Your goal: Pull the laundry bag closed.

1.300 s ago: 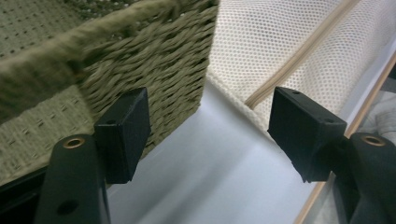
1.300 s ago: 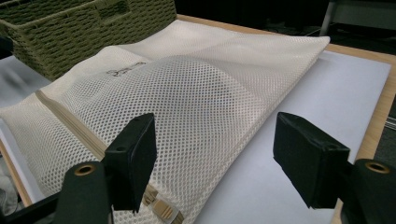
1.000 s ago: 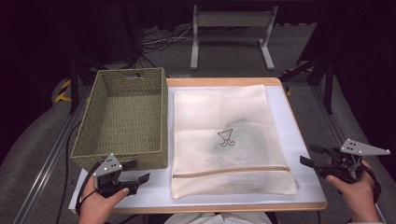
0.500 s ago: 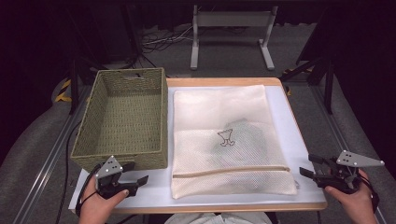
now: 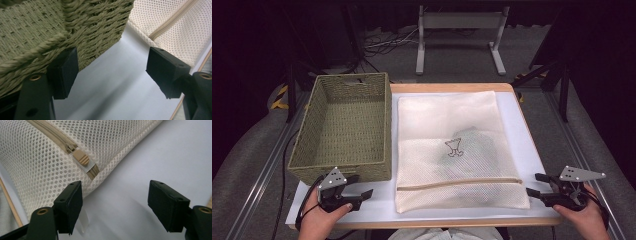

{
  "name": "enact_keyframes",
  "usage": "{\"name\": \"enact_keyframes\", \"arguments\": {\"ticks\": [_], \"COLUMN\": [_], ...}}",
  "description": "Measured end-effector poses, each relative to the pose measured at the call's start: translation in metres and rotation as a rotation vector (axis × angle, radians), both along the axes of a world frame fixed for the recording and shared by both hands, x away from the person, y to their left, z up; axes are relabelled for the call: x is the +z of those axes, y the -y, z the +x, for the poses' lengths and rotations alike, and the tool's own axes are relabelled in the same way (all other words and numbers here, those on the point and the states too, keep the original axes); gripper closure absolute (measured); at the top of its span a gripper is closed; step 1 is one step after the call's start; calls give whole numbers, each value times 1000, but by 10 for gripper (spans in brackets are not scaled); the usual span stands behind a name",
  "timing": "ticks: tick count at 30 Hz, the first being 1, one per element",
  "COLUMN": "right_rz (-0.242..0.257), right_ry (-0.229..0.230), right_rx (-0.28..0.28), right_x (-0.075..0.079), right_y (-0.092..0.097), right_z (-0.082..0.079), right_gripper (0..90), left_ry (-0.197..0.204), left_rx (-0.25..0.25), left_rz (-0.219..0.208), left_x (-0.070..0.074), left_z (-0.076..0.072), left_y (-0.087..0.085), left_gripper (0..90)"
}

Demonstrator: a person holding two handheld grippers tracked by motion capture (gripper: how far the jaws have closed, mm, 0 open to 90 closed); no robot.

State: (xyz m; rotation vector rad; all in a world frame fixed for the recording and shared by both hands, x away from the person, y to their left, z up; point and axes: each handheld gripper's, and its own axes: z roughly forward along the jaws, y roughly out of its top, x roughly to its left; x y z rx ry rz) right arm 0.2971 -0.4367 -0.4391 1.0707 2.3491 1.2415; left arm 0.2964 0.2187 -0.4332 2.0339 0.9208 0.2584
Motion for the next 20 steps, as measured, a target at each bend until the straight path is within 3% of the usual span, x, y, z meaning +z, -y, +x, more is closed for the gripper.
{"name": "enact_keyframes", "arguments": {"ticks": [20], "right_rz": [3], "right_ry": [-4], "right_rx": [-33], "right_x": [-4], "right_y": [-1], "right_z": [4], "right_gripper": [303], "left_ry": [-7], "left_rx": [-11], "left_rz": [13], "left_x": [-5], "left_z": [2], "left_y": [8], "left_gripper": [250]}}
